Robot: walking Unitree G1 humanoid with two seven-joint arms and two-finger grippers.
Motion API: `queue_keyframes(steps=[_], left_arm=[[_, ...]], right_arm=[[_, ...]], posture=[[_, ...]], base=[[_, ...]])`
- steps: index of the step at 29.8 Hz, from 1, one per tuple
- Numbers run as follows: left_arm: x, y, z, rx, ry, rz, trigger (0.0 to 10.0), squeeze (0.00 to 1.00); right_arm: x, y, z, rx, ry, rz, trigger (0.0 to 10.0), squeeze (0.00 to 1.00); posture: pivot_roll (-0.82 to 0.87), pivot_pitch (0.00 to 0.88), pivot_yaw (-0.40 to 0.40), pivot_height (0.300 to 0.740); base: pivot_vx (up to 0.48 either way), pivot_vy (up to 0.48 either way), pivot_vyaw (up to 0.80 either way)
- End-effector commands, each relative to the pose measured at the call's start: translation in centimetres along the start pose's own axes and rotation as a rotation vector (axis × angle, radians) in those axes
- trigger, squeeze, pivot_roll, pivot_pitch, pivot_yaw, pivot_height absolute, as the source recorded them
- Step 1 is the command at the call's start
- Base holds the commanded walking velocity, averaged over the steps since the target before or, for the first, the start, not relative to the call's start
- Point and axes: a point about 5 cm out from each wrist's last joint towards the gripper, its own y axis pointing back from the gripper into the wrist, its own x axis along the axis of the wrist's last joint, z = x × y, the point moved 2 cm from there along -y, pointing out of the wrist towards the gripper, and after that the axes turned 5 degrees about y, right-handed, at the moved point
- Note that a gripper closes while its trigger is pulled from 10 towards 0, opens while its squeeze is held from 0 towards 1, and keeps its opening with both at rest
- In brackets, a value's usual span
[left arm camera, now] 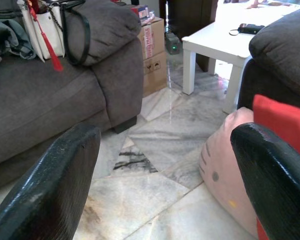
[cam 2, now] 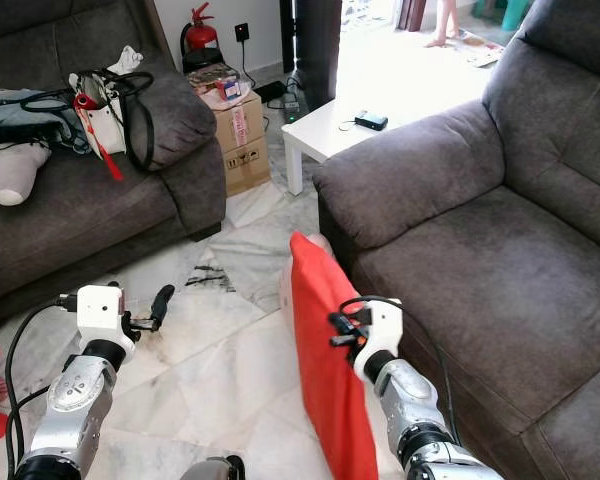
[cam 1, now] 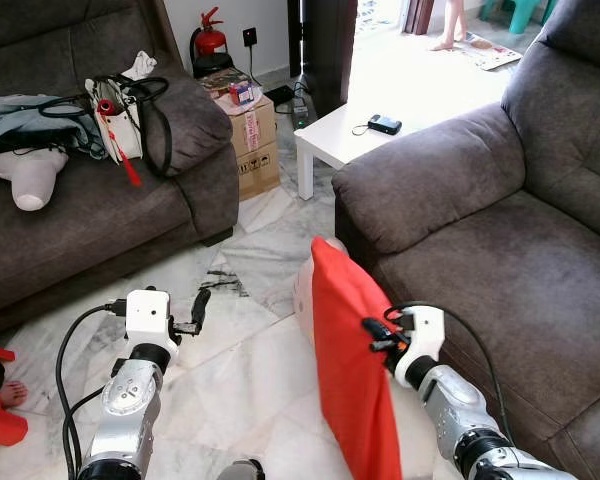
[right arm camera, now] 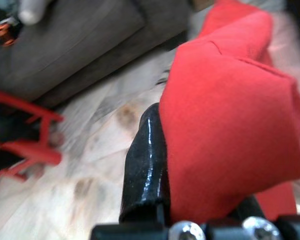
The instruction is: Move the pillow to the sofa from floor
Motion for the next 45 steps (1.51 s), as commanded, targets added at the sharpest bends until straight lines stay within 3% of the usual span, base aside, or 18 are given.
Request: queue_keyframes(steps=[1, 8, 17, 24, 26, 27, 31, 36, 40, 43, 45], left_arm=[[0.2, 0.1, -0.3, -0.014, 0.009, -0.008, 10.0, 0.00], [0.5, -0.2, 0.1, -0.067, 0.031, -0.018, 10.0, 0.00], [-0.1, -0.1, 1.0, -0.121, 0.043, -0.058, 10.0, 0.00], [-0.5, 0.7, 0.9, -0.210, 0.030, -0.113, 10.0, 0.00], [-0.5, 1.3, 1.2, -0.313, 0.013, -0.151, 10.0, 0.00], [-0.5, 1.3, 1.2, -0.313, 0.013, -0.151, 10.0, 0.00], [-1.0, 3.5, 1.5, -0.549, -0.006, -0.285, 10.0, 0.00], [-1.3, 5.1, 0.3, -0.645, -0.069, -0.390, 10.0, 0.00], [-2.8, 7.9, -0.1, -0.797, -0.093, -0.584, 10.0, 0.00], [-3.9, 8.9, -0.1, -0.838, -0.113, -0.682, 10.0, 0.00], [-4.2, 9.0, -0.1, -0.845, -0.128, -0.697, 10.0, 0.00]], right_arm=[[1.1, 0.1, -0.2, 0.089, 0.056, 0.031, 10.0, 0.00], [-0.5, 1.6, -0.3, 0.215, 0.053, -0.031, 10.0, 0.00], [-0.8, 1.6, -1.7, 0.332, 0.009, -0.019, 10.0, 0.00], [-1.2, 1.7, -2.5, 0.413, 0.005, -0.046, 10.0, 0.00], [-1.6, 2.0, -2.5, 0.433, 0.023, -0.080, 10.0, 0.00], [-1.6, 2.0, -2.5, 0.433, 0.023, -0.080, 10.0, 0.00], [-2.1, 2.4, -2.5, 0.459, 0.043, -0.119, 10.0, 0.00], [-2.1, 2.7, -2.6, 0.493, 0.042, -0.127, 10.0, 0.00], [-2.7, 3.4, -3.1, 0.581, 0.073, -0.173, 10.0, 0.00], [-3.3, 3.9, -3.3, 0.619, 0.106, -0.217, 10.0, 0.00], [-3.4, 4.1, -3.3, 0.629, 0.112, -0.231, 10.0, 0.00]], posture=[[0.17, 0.132, 0.017, 0.740], [0.17, 0.122, 0.020, 0.740], [0.17, 0.122, 0.022, 0.740], [0.18, 0.143, 0.021, 0.740], [0.18, 0.145, 0.021, 0.740], [0.18, 0.145, 0.021, 0.740], [0.18, 0.152, 0.022, 0.740], [0.19, 0.154, 0.026, 0.740], [0.18, 0.153, 0.029, 0.740], [0.18, 0.153, 0.030, 0.740], [0.18, 0.153, 0.030, 0.740]], base=[[0.000, 0.000, 0.00], [0.000, 0.000, 0.00], [0.000, 0.000, 0.00], [0.000, 0.000, 0.00], [0.000, 0.000, 0.00], [0.000, 0.000, 0.00], [0.000, 0.000, 0.00], [0.000, 0.000, 0.00], [0.000, 0.000, 0.00], [0.000, 0.000, 0.00], [0.000, 0.000, 0.00]])
